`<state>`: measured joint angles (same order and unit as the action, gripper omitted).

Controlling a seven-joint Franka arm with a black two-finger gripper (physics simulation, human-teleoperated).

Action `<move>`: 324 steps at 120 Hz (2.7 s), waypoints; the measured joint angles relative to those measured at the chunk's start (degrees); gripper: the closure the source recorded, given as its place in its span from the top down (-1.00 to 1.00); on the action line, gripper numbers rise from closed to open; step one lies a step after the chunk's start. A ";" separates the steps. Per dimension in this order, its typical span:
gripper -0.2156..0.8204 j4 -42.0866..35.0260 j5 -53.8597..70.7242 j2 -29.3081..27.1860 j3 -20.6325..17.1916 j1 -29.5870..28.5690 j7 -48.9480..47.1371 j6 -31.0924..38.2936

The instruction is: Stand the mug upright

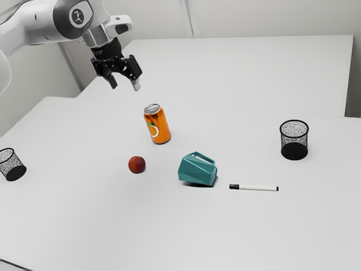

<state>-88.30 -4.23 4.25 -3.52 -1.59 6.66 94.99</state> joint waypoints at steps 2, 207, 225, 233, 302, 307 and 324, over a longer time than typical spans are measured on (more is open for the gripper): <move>0.58 -0.02 -0.01 0.00 0.00 0.00 0.05 0.06; 0.06 -29.48 -60.14 12.55 0.36 0.97 32.13 20.70; -0.52 -29.44 -60.69 12.57 0.35 0.97 34.49 20.62; -0.66 -29.37 -60.73 12.54 0.35 0.97 35.36 20.56; -0.92 -25.67 -38.22 1.39 0.52 2.14 34.14 20.57; -0.93 -24.75 -33.20 1.39 0.53 2.12 32.62 20.69; -0.93 -21.60 -18.17 2.55 0.45 2.10 26.98 21.00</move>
<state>-109.90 -22.40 6.81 -3.06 0.52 33.64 115.99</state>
